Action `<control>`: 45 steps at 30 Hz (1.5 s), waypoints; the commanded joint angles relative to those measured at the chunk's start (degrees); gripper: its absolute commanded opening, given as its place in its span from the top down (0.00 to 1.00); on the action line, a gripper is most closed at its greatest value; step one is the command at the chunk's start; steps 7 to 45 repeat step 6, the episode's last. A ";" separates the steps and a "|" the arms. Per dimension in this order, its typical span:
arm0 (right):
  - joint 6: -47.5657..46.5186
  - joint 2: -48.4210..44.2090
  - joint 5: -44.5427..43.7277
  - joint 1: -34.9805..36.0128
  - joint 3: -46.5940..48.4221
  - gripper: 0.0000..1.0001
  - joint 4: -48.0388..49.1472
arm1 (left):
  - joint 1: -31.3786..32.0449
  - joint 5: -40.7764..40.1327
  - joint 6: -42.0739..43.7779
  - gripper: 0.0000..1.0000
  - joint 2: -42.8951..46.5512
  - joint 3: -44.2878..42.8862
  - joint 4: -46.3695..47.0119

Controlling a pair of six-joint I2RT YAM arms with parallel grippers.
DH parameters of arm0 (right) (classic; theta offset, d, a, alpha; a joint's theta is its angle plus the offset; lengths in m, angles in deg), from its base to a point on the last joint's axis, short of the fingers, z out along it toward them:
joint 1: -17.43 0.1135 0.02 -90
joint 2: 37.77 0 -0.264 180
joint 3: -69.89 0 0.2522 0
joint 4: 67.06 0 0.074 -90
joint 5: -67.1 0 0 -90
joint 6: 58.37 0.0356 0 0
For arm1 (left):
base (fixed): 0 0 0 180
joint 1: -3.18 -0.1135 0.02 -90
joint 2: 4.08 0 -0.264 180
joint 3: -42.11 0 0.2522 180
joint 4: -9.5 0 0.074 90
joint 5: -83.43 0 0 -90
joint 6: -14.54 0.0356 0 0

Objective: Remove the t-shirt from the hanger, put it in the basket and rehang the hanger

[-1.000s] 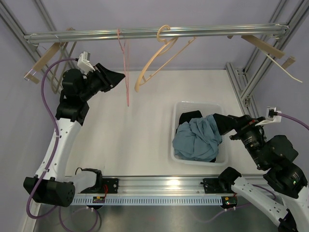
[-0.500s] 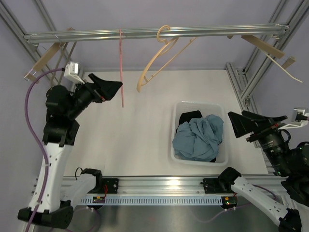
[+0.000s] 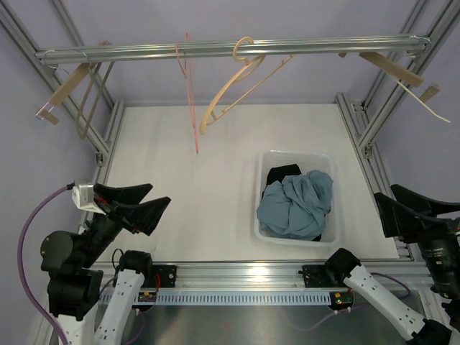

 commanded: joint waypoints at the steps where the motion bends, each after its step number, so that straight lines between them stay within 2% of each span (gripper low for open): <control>1: -1.17 -0.32 -0.44 0.07 -4.45 0.00 -3.18 | -0.06 2.02 1.09 0.01 2.50 4.27 -6.23; 6: -0.99 -2.87 2.45 -0.02 -8.06 0.00 -2.48 | -0.06 -1.40 2.15 0.01 5.40 5.87 -10.54; 45: -0.99 -2.87 2.45 -0.02 -8.06 0.00 -2.48 | -0.06 -1.40 2.15 0.01 5.40 5.87 -10.54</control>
